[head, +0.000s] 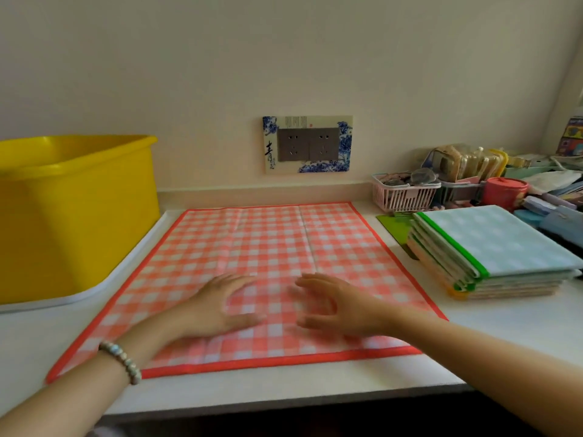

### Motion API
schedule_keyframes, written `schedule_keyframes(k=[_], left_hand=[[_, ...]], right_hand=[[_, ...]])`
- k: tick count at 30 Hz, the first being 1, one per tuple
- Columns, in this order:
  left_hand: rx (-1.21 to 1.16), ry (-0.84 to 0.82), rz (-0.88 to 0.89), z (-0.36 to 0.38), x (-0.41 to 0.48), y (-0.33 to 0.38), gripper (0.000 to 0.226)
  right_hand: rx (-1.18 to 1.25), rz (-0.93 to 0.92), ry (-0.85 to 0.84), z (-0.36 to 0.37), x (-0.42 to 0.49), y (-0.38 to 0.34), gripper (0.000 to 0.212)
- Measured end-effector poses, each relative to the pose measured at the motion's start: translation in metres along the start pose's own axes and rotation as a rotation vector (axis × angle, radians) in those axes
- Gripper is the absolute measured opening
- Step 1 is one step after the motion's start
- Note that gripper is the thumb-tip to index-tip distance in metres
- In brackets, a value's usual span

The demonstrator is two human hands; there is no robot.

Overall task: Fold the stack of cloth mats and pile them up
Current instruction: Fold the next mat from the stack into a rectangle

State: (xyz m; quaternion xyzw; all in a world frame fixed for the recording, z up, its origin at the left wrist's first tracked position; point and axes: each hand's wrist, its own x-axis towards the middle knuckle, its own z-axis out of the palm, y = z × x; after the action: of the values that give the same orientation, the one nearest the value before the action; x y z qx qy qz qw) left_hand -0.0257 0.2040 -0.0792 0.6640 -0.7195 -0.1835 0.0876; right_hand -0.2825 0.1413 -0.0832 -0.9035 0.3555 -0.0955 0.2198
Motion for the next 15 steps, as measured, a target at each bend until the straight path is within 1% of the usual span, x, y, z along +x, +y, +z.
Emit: schedule_keyframes(k=[3, 8, 12, 15], left_hand=[[-0.001, -0.059, 0.036, -0.004, -0.022, -0.011, 0.099], [0.030, -0.128, 0.083, -0.003, -0.046, -0.019, 0.101], [0.015, -0.172, 0.093, -0.002, -0.053, -0.019, 0.088], [0.007, -0.150, 0.100, -0.002, -0.054, -0.019, 0.080]], right_hand=[[-0.024, -0.075, -0.037, 0.009, -0.010, -0.012, 0.075], [-0.035, -0.132, -0.070, 0.015, -0.025, -0.022, 0.073], [-0.027, -0.127, -0.080, 0.013, -0.030, -0.025, 0.069], [-0.030, -0.129, -0.086, 0.013, -0.031, -0.028, 0.062]])
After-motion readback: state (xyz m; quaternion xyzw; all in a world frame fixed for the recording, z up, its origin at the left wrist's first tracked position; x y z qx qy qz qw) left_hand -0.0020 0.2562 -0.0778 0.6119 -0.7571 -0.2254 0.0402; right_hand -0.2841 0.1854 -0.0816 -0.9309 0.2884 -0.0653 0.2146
